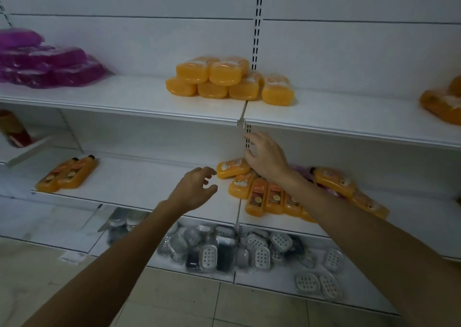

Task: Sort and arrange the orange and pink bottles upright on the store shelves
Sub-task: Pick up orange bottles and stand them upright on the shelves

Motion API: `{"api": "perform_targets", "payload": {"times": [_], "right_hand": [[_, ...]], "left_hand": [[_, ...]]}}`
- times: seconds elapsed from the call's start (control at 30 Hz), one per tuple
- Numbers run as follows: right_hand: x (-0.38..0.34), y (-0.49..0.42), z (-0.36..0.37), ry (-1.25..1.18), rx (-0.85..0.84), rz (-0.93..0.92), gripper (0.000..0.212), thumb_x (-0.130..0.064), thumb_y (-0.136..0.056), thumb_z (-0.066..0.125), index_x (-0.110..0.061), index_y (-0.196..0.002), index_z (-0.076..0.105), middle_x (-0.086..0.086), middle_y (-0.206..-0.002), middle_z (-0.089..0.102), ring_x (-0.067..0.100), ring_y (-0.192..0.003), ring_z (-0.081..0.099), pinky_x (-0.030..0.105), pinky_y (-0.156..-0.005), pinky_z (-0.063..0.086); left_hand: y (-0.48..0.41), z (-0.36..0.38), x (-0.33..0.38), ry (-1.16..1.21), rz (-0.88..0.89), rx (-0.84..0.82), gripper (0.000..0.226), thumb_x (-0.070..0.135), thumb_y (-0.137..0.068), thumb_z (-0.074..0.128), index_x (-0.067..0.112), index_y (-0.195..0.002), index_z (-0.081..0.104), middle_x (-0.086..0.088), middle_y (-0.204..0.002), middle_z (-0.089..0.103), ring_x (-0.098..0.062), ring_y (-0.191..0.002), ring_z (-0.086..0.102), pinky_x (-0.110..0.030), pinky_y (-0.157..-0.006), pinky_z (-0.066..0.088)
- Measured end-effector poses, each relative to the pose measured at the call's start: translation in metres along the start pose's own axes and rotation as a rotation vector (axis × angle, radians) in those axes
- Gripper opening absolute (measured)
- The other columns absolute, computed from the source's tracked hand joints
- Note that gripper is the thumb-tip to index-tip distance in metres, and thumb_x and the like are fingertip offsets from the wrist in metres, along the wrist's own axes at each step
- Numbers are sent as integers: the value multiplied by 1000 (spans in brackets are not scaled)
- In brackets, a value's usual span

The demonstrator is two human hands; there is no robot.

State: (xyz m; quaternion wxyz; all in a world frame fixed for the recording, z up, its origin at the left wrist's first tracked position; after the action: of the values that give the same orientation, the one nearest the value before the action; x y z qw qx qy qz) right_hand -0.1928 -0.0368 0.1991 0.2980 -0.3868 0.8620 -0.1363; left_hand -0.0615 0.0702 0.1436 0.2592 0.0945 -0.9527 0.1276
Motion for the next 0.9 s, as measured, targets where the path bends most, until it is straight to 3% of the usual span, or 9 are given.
{"api": "perform_targets", "payload": {"times": [0.17,0.37,0.5,0.6,0.77,0.9], "right_hand": [[50,19,25,-24,-63,148,39,-16,-93,51,-8,-131,52,9,-132,54,23,-121,50,32,-98,40],[114,20,83,-60,-178,299,31,-14,-90,51,-13,-119,60,9,-116,62,26,-103,61,32,-82,49],[148,19,133,-28,-297,352,37,-12,-90,54,-6,-127,54,11,-132,52,26,-120,50,33,-98,41],[171,25,170,-61,-418,424,39,-14,-89,57,-5,-126,51,11,-134,47,27,-123,46,34,-101,39],[193,17,218,-24,-498,421,40,-19,-87,61,-8,-123,50,8,-131,48,25,-120,48,36,-98,43],[199,-2,254,119,-521,352,61,-31,-87,61,-10,-139,37,9,-146,35,27,-133,35,38,-107,34]], "left_hand": [[-5,31,-23,45,-84,-42,39,20,-90,59,8,-126,53,-11,-121,60,-20,-102,59,-22,-83,42],[-16,82,-65,96,-219,-128,39,20,-90,59,9,-126,53,-11,-120,60,-21,-103,59,-23,-83,42],[-27,117,-105,158,-373,-126,38,18,-89,61,9,-124,53,-11,-120,60,-22,-103,59,-25,-84,44],[-29,144,-127,167,-453,-173,40,16,-88,62,7,-125,52,-13,-121,60,-24,-103,59,-25,-85,45],[-52,163,-160,99,-470,-171,46,18,-86,65,7,-128,51,-13,-125,58,-26,-111,55,-29,-92,42],[-92,169,-188,-49,-369,-139,54,25,-84,66,8,-132,48,-12,-136,50,-29,-126,43,-37,-104,36]]}}
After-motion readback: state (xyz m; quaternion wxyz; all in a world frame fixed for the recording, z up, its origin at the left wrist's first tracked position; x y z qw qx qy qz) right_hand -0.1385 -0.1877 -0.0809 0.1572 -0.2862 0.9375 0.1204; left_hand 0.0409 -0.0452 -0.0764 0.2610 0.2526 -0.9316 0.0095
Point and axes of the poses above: each hand's wrist, its own y-axis away from the middle knuckle, its own z-axis out of the palm, x = y × z, the point moved 7 cm from there along -y, towards the middle knuckle
